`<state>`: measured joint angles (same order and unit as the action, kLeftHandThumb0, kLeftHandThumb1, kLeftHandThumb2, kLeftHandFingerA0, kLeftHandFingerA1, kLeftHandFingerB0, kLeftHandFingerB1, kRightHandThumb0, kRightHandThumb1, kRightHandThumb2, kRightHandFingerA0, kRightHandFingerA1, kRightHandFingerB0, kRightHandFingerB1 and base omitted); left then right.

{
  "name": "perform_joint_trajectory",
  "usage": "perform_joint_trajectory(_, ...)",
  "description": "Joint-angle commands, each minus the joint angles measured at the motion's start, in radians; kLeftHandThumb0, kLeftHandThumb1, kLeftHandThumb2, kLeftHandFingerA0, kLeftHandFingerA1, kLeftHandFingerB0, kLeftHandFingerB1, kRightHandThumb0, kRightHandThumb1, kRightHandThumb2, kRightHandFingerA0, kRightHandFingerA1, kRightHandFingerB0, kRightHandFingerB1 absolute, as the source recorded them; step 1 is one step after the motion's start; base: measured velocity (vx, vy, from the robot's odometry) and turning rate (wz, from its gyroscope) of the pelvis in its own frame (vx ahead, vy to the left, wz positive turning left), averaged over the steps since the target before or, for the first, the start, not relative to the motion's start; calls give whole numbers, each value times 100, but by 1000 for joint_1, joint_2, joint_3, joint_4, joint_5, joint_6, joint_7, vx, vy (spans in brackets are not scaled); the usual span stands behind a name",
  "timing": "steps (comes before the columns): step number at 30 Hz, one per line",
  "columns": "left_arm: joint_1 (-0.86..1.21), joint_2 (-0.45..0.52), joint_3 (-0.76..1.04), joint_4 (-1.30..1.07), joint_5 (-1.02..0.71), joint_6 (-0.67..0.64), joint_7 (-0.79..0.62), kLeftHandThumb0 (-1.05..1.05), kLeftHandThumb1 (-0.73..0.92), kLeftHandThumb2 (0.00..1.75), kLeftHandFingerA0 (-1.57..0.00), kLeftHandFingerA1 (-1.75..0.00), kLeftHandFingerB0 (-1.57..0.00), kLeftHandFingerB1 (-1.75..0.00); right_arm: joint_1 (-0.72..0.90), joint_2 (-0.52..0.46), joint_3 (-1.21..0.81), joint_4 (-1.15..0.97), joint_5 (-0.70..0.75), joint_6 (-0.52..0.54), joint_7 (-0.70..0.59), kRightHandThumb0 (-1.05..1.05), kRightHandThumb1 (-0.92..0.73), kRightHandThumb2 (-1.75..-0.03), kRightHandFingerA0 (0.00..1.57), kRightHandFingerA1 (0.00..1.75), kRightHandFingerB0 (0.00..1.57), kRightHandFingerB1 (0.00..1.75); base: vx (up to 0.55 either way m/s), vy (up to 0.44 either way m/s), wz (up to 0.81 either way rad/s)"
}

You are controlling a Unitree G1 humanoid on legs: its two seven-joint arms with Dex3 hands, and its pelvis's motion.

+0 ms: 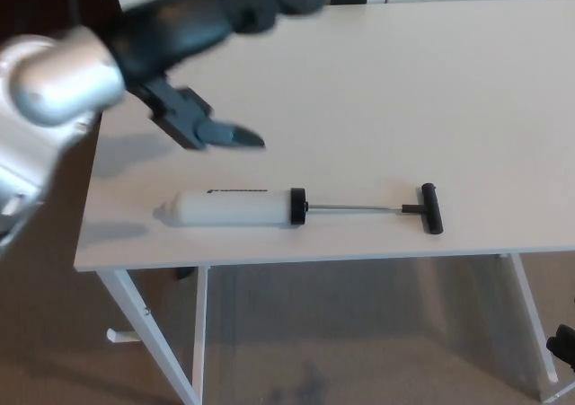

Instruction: The robot walks towards a desk on which an air pump is kept in the middle. It lifts it up and holds it with its left hand and uses its right hand to compress it by pushing its handle inwards.

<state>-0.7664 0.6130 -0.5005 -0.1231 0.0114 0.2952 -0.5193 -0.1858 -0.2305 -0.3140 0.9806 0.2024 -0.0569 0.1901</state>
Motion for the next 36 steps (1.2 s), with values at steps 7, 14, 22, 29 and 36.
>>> perform_joint_trajectory(7, -115, -64, -308, 146, 302, 263, -155, -43, 32, 67, 0, -16, -3, -15, 21, -29, 12, -59, -4, 38, 20, -15, -58, -57, 70, 55, 45, 41, 0, 0, 0)
perform_joint_trajectory(14, -104, -69, -322, 167, 310, 257, -159, -45, 31, 70, 0, -24, -3, -20, 12, -31, 19, -62, -3, 37, 30, -14, -57, -56, 69, 55, 44, 41, 0, 0, 0)
perform_joint_trajectory(22, -67, -85, -293, 171, 339, 268, -165, -46, 31, 71, -1, -27, -3, -22, 21, -22, 40, -89, -11, 49, 27, -15, -57, -56, 72, 55, 46, 41, 0, 0, 0)
perform_joint_trajectory(29, -53, -102, -284, 160, 373, 264, -166, -48, 32, 72, -2, -32, -3, -22, 15, -25, 35, -82, 5, 50, 56, -17, -55, -56, 70, 57, 44, 42, 0, 0, 0)
perform_joint_trajectory(36, 26, -139, -258, 124, 407, 278, -111, -24, 24, 83, -11, -53, -8, -50, 17, -24, 41, -100, 2, 65, 60, -18, -57, -56, 73, 56, 46, 42, 0, 0, 0)
